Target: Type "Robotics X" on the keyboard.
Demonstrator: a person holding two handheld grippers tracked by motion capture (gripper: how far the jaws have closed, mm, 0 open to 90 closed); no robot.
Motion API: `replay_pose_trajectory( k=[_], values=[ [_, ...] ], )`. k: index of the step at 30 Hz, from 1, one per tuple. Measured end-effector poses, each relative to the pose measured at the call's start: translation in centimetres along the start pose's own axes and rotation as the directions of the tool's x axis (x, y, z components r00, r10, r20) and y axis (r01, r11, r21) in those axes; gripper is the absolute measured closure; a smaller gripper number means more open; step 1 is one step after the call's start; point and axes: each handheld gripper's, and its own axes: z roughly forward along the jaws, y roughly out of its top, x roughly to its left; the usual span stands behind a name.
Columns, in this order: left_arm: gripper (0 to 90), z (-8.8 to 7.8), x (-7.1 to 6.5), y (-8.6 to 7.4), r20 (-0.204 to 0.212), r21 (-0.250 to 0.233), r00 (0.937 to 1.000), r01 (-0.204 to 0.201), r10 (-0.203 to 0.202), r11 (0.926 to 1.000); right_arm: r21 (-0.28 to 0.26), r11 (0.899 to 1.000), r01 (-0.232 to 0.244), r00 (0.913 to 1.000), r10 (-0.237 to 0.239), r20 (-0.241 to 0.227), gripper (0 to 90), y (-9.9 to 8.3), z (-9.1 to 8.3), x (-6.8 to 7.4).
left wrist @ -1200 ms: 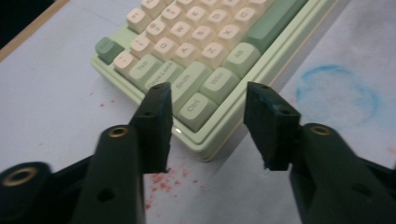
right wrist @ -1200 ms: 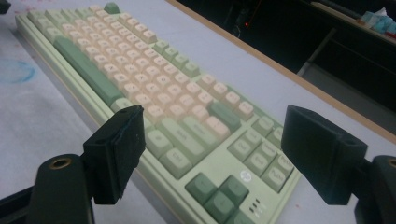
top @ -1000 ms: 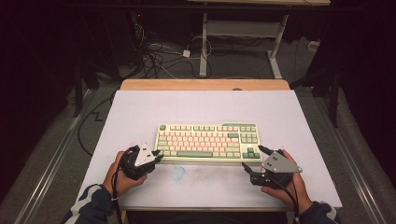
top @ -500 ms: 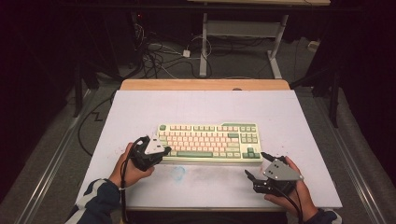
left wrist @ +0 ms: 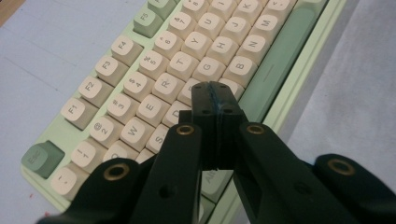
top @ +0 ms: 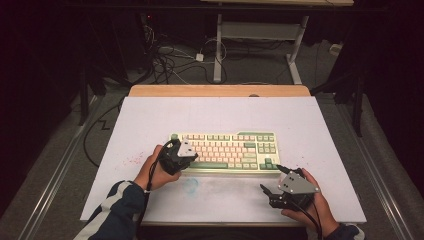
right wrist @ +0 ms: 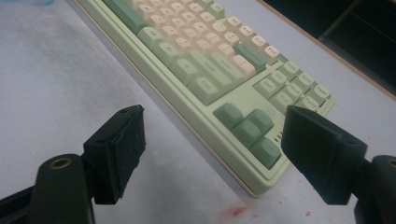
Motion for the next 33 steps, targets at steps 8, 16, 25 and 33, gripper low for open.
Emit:
replay_pose_trajectory(
  k=[8,16,25,33],
  values=[
    [87.2,0.8,0.0,-0.2,-0.011,0.017,0.9999,-0.002,0.002,0.9999,0.004,1.000,0.008,1.0000,-0.008,-0.005,22.8,0.0,0.1,0.1],
    [87.2,1.3,0.0,-0.6,-0.016,0.031,0.9998,-0.008,0.008,0.9995,0.012,1.000,0.015,0.9998,-0.015,-0.012,22.9,0.0,0.2,0.2],
    [84.8,0.0,0.1,-0.6,-0.015,-0.009,0.9995,-0.028,0.028,0.9996,0.012,1.000,0.019,0.9997,-0.019,-0.014,22.9,0.0,0.2,0.2],
    [83.1,-1.0,0.7,-0.7,-0.038,-0.044,0.9988,-0.033,0.032,0.9985,0.013,1.000,0.020,0.9997,-0.020,-0.012,23.2,0.0,0.2,0.2]
  ],
)
